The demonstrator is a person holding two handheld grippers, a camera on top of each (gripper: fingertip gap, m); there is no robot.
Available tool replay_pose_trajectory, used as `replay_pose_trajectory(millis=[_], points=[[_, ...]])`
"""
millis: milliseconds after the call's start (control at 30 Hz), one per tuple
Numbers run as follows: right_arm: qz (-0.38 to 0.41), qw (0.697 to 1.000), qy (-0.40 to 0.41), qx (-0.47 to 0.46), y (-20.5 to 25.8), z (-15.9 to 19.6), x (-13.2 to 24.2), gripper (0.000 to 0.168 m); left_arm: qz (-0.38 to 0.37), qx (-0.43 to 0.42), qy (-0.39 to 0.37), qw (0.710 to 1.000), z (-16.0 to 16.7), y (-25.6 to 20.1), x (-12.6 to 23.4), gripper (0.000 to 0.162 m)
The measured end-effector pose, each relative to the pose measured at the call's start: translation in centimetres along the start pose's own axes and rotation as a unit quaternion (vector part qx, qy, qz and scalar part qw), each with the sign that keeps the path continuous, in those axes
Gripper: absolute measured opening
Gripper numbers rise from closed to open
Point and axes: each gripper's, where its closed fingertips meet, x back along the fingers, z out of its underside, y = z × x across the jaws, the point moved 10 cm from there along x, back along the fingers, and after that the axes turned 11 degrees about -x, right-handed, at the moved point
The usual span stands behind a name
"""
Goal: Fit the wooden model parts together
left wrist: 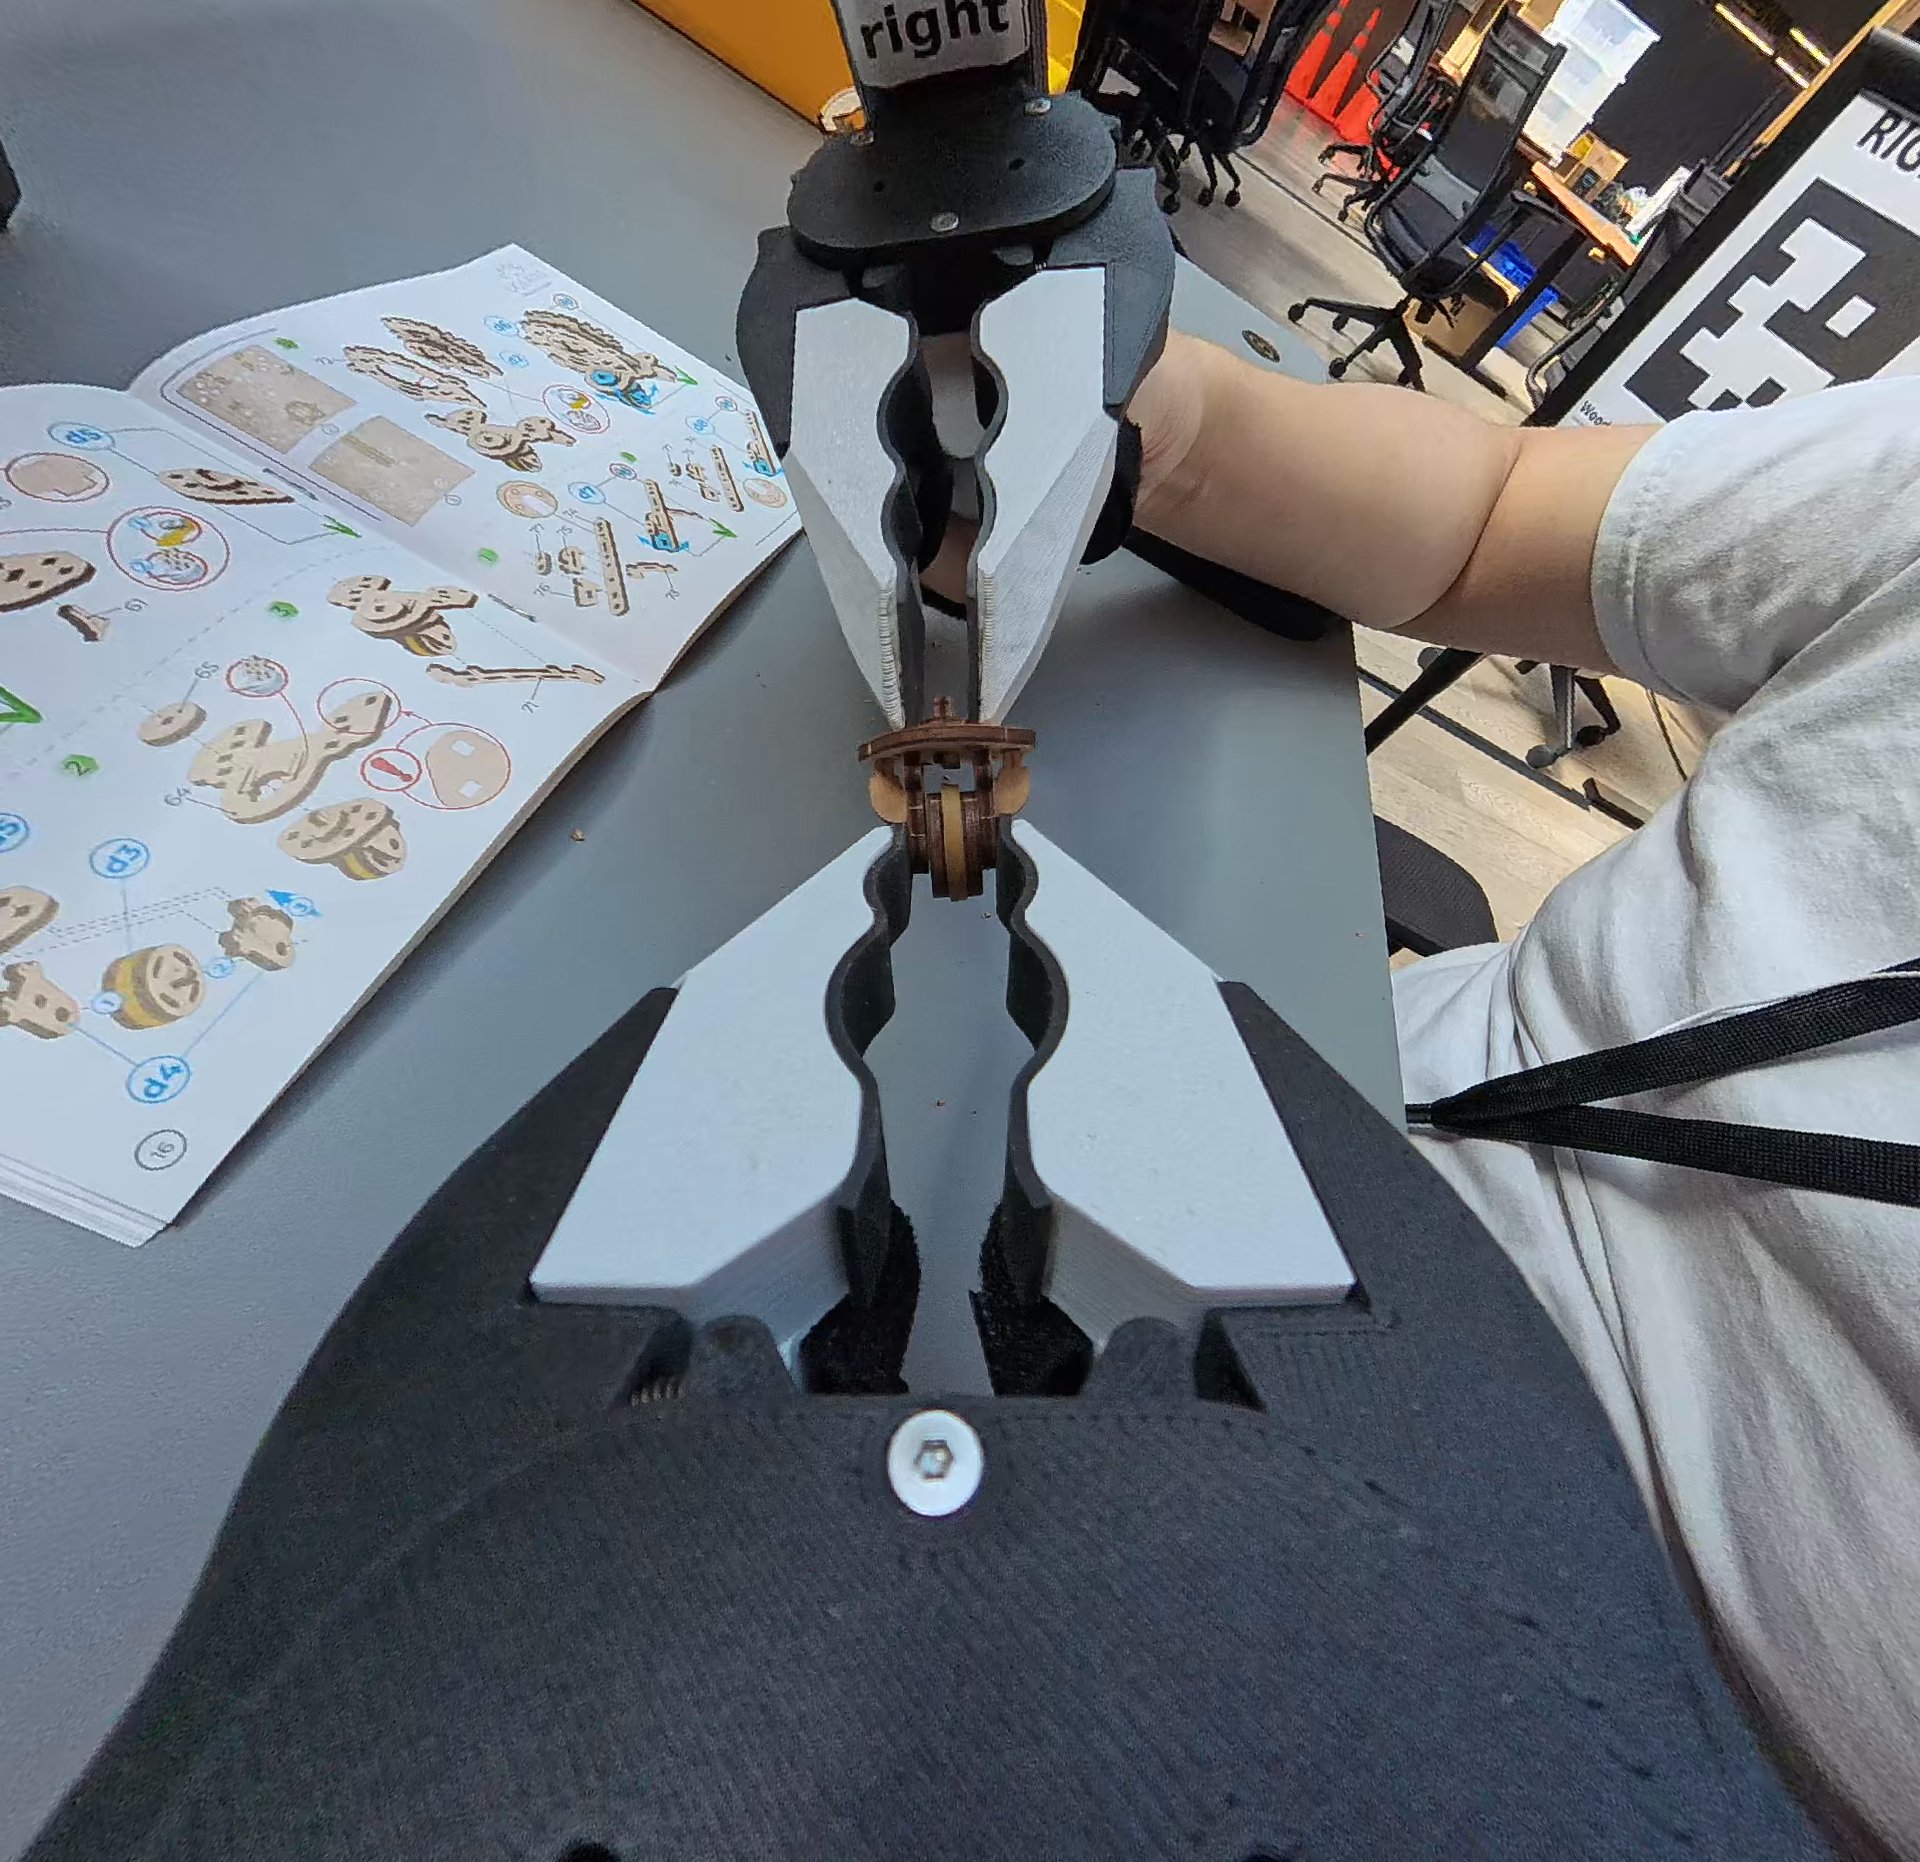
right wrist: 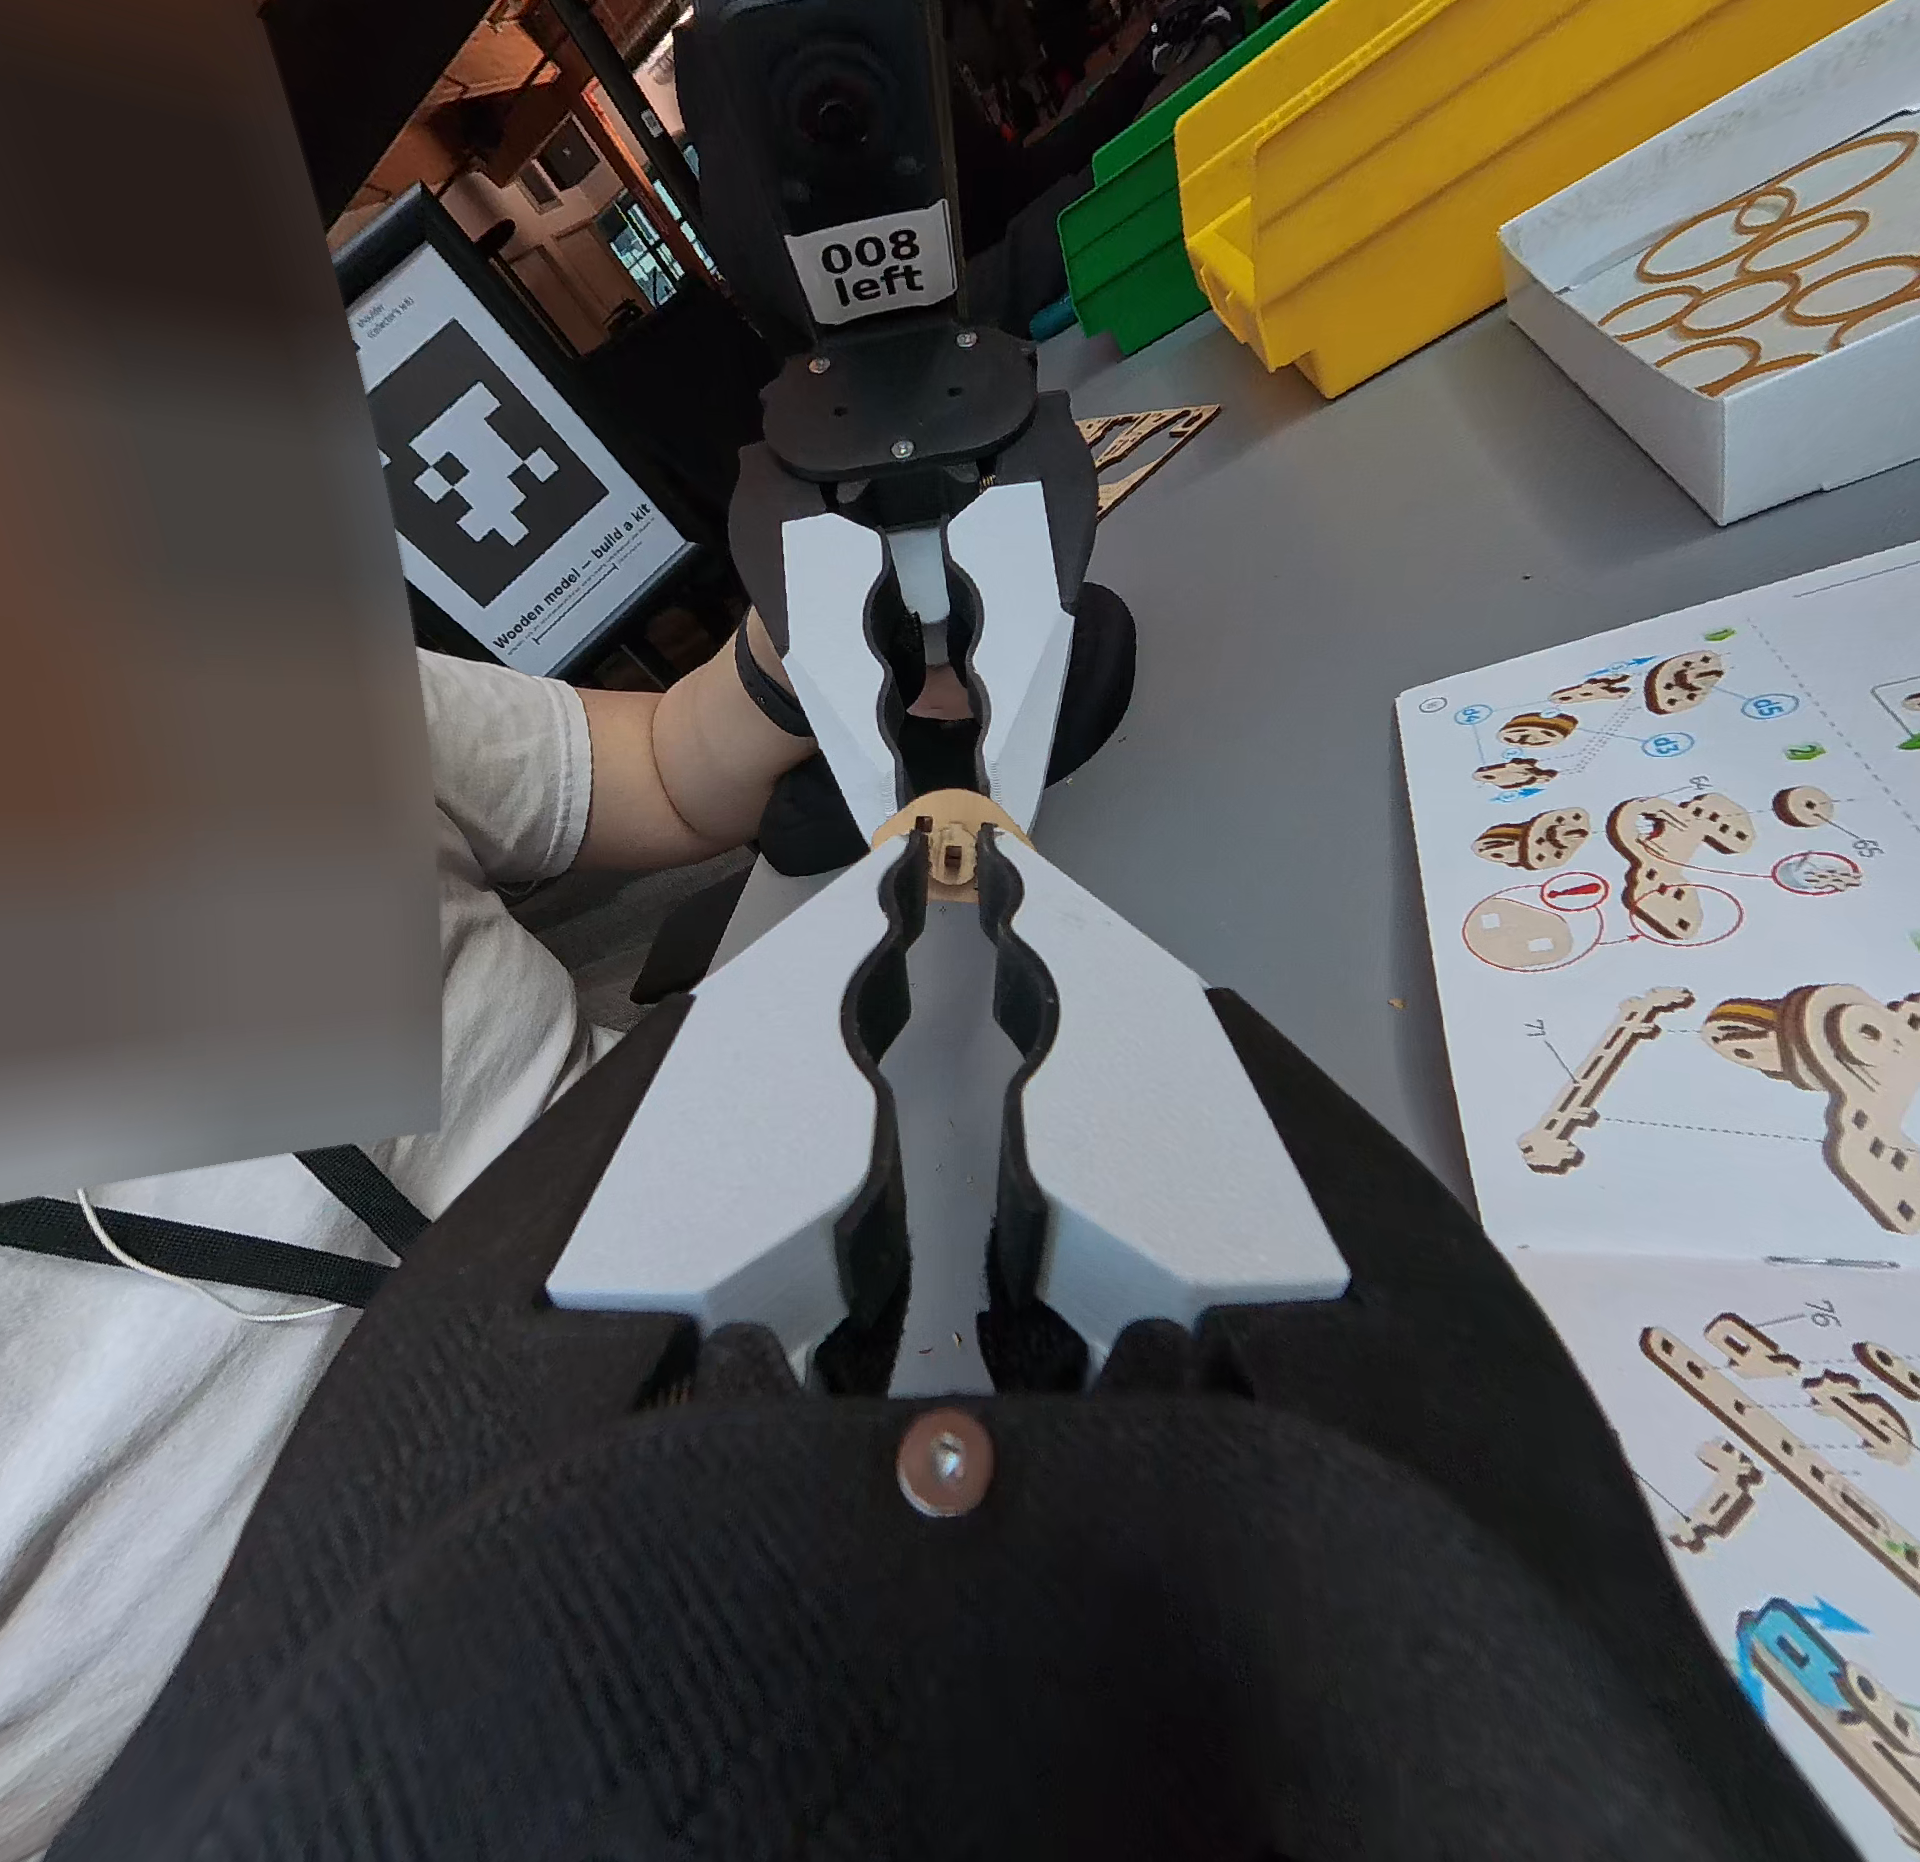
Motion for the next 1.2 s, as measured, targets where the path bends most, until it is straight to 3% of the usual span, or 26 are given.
replay_pose_trajectory(millis=[433,1200], points=[[0.014,1.0,0.002,-0.026,-0.34,0.21,-0.29,0.008,-0.021,-0.014,0.028,0.999,0.3,0.1,-0.26,0.014],[-0.008,1.0,-0.011,0.027,-0.2,0.28,-0.02,0.008,-0.01,-0.013,0.006,1.0,0.11,0.11,-0.04,0.014]])
